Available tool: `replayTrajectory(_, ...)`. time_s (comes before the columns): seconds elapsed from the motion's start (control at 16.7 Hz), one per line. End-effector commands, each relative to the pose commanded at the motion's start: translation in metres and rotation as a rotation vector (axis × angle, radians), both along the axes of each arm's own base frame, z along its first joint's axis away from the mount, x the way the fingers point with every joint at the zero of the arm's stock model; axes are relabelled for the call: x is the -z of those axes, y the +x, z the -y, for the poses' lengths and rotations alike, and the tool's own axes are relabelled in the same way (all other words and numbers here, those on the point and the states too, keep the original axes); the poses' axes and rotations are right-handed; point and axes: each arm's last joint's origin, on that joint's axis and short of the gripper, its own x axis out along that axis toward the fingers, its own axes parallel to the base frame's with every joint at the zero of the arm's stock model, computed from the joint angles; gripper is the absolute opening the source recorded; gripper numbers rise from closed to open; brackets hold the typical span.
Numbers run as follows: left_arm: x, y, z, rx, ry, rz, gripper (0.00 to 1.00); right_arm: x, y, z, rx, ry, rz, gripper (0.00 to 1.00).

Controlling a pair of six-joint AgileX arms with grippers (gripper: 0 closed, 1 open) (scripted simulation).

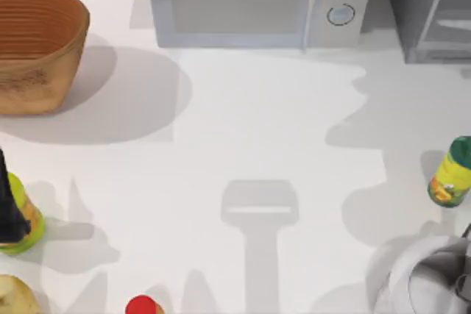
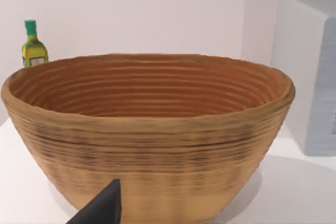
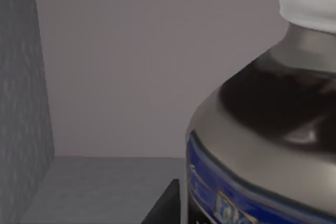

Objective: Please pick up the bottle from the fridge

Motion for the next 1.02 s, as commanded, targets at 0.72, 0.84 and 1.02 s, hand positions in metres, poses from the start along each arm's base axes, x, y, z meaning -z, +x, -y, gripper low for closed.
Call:
replayTrajectory(0.72,0.000,0.000,0.000,0.000,0.000,0.000,1.00,-0.043,-0.184,-0.086,0.004,0.005,-0.009,0.00)
replayTrajectory(0.84,0.000,0.000,0.000,0.000,0.000,0.000,1.00,-0.026,-0.214,-0.094,0.006,0.009,-0.009,0.00)
replayTrajectory(1.02,0.000,0.000,0.000,0.000,0.000,0.000,1.00,0.005,-0.243,-0.101,0.008,0.013,-0.009,0.00)
